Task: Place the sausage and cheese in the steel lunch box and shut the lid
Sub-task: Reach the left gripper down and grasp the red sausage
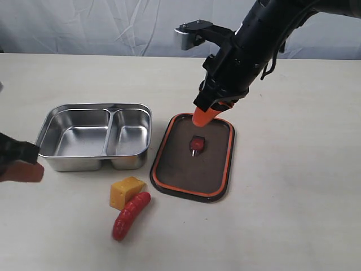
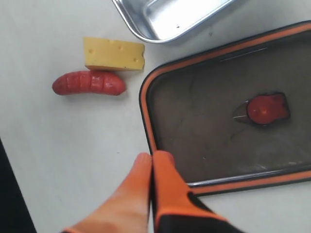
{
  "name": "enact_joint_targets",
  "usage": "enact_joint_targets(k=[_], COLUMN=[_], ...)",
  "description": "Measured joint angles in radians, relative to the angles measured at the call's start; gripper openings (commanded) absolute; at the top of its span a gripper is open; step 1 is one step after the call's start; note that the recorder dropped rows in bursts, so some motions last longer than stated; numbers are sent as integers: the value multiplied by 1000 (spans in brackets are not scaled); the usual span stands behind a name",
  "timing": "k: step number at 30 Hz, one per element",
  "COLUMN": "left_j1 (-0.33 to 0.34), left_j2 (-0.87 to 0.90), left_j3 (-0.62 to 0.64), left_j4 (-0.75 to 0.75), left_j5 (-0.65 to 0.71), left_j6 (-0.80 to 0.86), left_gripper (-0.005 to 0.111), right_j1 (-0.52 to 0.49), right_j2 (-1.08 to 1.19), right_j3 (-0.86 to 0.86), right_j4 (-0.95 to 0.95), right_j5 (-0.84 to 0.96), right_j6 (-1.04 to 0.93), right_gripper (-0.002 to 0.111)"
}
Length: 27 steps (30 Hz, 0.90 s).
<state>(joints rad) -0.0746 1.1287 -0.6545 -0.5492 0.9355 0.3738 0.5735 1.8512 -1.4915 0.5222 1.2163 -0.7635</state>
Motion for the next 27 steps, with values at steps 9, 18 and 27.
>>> enact_joint_targets(k=[9,18,27], left_j1=[-408,-497,-497], left_j2=[171,199,201], left_j3=[-2,-6,-6], left_j4=[-72,-38,-32], left_j5=[-241,-305,-232], left_j6=[-37,-77,-77], left_gripper=[0,2,62], right_j1=[0,-7,-64], right_j2=[-2,-2,-2], right_j3=[0,0,0], right_j4=[-44,-44,-40], right_j5=[0,2,2], right_j6=[20,23,23], right_gripper=[0,0,0])
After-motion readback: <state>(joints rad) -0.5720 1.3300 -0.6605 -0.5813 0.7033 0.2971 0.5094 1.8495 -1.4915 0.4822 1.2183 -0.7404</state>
